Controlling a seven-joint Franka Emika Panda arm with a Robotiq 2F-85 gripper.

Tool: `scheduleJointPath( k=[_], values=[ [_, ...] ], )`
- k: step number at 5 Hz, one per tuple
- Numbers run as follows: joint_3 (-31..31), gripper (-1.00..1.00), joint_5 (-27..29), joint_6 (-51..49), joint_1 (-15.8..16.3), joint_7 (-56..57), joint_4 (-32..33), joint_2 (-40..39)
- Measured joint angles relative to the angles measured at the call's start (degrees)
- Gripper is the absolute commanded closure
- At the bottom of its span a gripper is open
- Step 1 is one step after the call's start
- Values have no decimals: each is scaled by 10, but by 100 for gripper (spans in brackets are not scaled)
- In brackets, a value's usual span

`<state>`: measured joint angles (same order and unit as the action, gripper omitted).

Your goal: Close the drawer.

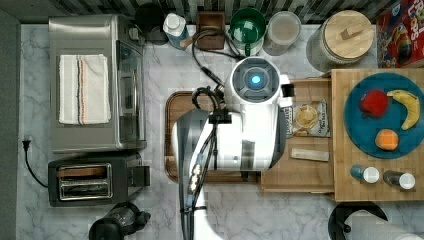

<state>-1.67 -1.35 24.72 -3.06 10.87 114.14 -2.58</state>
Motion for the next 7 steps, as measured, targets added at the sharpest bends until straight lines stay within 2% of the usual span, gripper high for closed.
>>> scheduleJointPath(
  k=[1, 2, 4, 5, 7],
  values=[
    [-22, -100, 0, 22, 1, 43, 36, 8],
    [-39, 100, 0, 45, 7, 93, 76, 16],
    [-66, 100, -4, 147, 15, 195, 143, 16],
    [-68, 100, -30, 192, 20, 205, 168, 3],
    [-63, 100, -37, 241, 21, 238, 179, -55]
  ],
)
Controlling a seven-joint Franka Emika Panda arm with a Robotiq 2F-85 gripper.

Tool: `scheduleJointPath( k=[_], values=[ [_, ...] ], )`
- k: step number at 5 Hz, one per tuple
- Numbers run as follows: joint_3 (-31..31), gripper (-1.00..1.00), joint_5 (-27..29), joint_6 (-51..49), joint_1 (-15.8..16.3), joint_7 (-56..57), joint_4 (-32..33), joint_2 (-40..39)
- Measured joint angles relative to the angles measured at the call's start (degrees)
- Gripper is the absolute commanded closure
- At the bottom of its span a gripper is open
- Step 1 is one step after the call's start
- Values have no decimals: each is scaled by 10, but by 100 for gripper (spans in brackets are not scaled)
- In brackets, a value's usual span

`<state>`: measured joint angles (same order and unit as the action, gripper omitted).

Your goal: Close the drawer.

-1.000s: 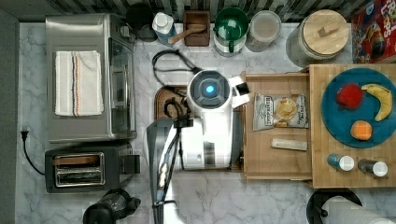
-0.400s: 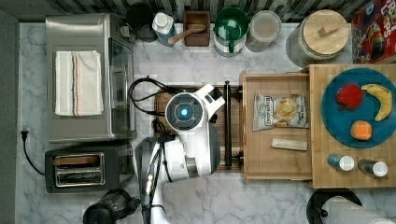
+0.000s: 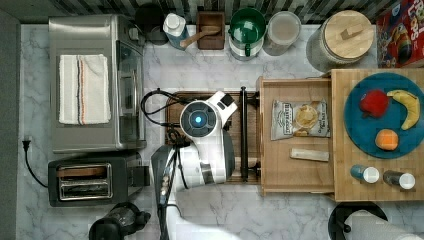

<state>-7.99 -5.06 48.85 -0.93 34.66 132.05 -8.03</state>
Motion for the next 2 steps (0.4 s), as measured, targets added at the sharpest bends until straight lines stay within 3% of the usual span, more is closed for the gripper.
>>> scheduleJointPath(
  k=[2],
  values=[
    [1, 100, -11, 1, -9, 55, 10, -20]
  ],
)
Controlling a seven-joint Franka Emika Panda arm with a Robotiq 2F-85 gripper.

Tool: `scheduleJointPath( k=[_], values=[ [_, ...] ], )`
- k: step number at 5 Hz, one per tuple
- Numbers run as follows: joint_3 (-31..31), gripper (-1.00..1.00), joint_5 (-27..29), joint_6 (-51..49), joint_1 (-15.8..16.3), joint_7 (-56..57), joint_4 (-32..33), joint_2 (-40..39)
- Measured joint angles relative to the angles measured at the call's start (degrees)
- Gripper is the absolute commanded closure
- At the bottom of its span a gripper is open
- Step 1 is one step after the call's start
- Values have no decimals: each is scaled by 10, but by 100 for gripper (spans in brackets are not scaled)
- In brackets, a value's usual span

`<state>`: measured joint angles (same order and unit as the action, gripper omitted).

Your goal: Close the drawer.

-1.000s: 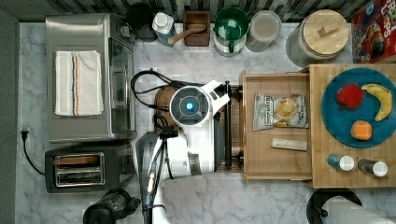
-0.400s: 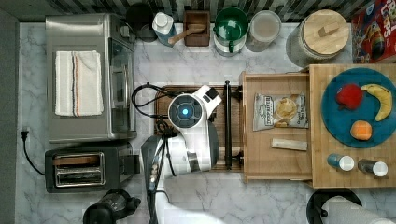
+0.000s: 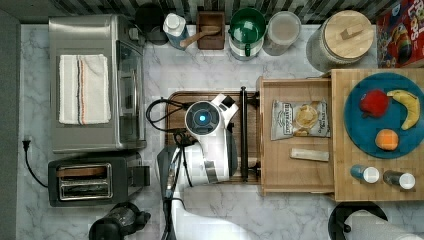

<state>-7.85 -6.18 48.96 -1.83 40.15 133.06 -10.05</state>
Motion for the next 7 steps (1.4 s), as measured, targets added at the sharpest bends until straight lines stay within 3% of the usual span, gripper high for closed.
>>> scheduleJointPath(
  k=[3, 7],
  values=[
    [33, 100, -27, 83, -72, 136, 0, -3],
    [42, 100, -20, 83, -161, 249, -7, -6]
  ],
)
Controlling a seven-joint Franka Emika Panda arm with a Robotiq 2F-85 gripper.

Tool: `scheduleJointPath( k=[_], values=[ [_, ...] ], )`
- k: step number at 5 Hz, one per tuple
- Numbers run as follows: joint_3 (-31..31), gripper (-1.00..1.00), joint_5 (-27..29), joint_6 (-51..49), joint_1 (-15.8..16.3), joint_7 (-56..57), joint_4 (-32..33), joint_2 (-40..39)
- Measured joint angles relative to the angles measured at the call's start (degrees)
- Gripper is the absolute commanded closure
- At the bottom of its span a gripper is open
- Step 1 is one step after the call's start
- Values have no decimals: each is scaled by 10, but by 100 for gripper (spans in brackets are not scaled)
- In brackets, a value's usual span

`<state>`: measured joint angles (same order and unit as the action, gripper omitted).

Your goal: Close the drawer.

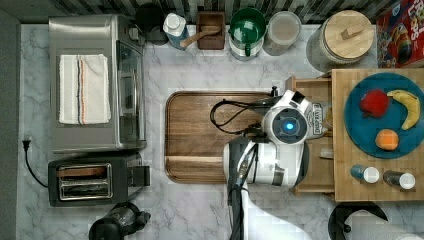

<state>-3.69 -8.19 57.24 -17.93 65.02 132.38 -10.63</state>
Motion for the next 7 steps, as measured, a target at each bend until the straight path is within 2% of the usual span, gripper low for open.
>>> scheduleJointPath(
  k=[2, 4, 5, 7],
  values=[
    [16, 100, 8, 2, -34, 57, -8, -16],
    [34, 100, 18, -20, -70, 123, -51, -54],
    [39, 100, 29, -29, -78, 139, -66, -61],
    [39, 100, 12, -38, -75, 139, -72, -64]
  ],
)
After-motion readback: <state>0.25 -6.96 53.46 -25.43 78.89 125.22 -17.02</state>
